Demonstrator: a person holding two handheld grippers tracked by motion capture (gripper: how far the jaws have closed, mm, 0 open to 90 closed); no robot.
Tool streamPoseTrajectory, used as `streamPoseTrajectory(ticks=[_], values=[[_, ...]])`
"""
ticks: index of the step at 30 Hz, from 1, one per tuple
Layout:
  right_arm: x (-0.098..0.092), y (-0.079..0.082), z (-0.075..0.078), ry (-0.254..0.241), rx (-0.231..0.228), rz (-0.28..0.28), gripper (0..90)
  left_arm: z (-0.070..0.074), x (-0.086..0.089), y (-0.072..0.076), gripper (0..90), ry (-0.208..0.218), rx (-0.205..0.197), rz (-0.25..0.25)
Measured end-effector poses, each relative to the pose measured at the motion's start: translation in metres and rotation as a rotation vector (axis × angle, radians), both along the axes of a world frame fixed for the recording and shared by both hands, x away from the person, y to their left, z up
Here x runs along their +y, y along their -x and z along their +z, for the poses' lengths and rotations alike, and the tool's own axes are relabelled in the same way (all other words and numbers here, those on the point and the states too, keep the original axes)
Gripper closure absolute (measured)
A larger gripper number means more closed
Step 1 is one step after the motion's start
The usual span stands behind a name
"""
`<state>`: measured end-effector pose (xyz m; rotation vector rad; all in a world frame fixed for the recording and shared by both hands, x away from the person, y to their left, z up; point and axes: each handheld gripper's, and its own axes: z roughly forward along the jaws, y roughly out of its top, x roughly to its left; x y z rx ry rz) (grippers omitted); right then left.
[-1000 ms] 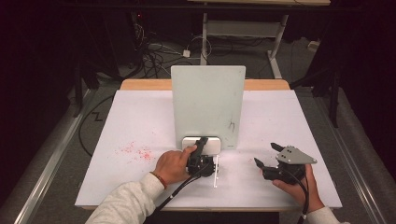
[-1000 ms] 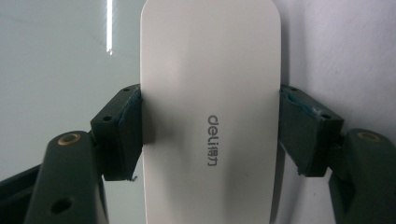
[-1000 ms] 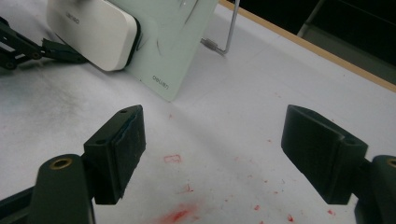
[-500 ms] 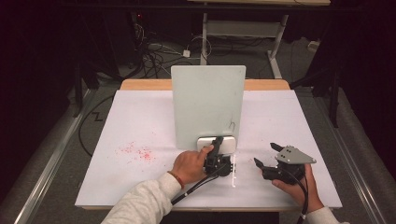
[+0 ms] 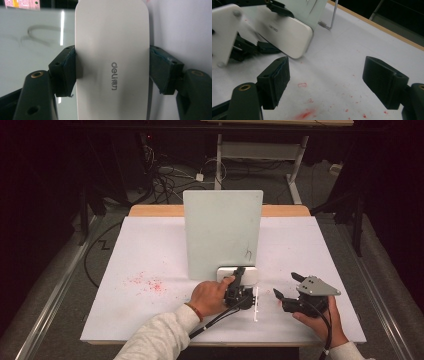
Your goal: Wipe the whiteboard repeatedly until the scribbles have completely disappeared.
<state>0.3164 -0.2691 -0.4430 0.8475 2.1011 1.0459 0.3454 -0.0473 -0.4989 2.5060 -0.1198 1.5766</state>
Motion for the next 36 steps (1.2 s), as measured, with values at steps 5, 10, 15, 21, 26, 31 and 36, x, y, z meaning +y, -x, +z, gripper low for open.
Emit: streamPoseTrajectory(ticks=[5,10,15,21,26,31,36], values=[[0.000,0.000,0.001,0.001,-0.007,-0.006,22.7,0.001,0.032,0.001,29.2,-0.002,-0.006,0.026],[0.005,0.002,0.001,0.026,-0.017,-0.003,22.2,0.005,0.055,0.000,29.2,0.006,-0.017,0.057],[0.007,0.003,0.001,0.036,-0.020,0.000,22.3,0.010,0.067,-0.001,29.1,0.006,-0.012,0.085],[0.008,0.003,0.000,0.047,-0.019,0.011,22.3,0.012,0.071,-0.001,29.2,0.017,-0.010,0.098],[0.009,0.002,-0.001,0.050,-0.013,0.014,22.3,0.016,0.064,-0.003,29.2,0.024,-0.007,0.101],[0.011,0.003,-0.001,0.047,-0.010,0.012,22.3,0.021,0.045,-0.006,29.2,0.045,-0.016,0.085],[0.009,0.003,-0.001,0.051,-0.012,0.012,22.4,0.026,0.026,-0.009,29.2,0.078,-0.017,0.069]])
